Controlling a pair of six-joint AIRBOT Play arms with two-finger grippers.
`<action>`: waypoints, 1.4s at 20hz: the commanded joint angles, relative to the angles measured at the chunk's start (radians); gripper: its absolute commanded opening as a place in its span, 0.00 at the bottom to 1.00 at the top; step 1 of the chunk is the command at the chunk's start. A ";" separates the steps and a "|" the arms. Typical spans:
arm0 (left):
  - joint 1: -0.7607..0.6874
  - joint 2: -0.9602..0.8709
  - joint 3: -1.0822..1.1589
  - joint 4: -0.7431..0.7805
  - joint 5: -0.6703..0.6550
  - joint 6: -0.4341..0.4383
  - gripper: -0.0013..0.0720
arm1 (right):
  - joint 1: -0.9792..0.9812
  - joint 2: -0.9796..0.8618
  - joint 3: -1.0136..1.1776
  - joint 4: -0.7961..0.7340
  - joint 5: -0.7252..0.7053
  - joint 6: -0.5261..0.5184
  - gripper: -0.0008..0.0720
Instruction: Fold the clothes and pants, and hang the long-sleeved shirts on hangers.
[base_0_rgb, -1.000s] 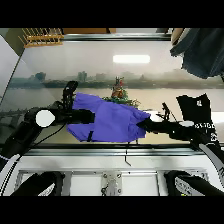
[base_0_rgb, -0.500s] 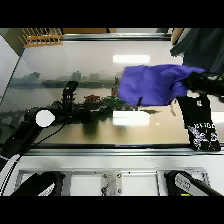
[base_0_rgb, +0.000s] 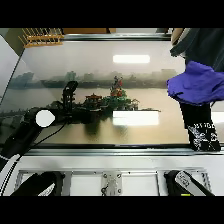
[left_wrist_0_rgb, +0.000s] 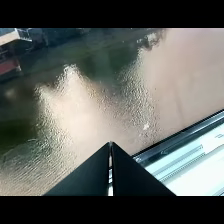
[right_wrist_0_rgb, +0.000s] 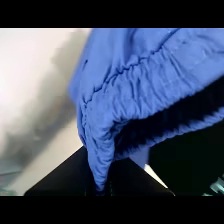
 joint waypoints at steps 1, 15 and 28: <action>-0.001 0.000 0.001 0.000 0.000 0.000 0.02 | -0.024 0.088 -0.032 -0.275 0.201 0.101 0.03; -0.001 0.000 0.000 0.001 -0.031 0.000 0.02 | -0.024 0.359 -0.525 -0.471 0.293 0.208 0.59; -0.001 0.000 0.001 0.002 0.004 0.000 0.02 | 0.515 0.414 -0.369 0.034 0.125 -0.182 0.99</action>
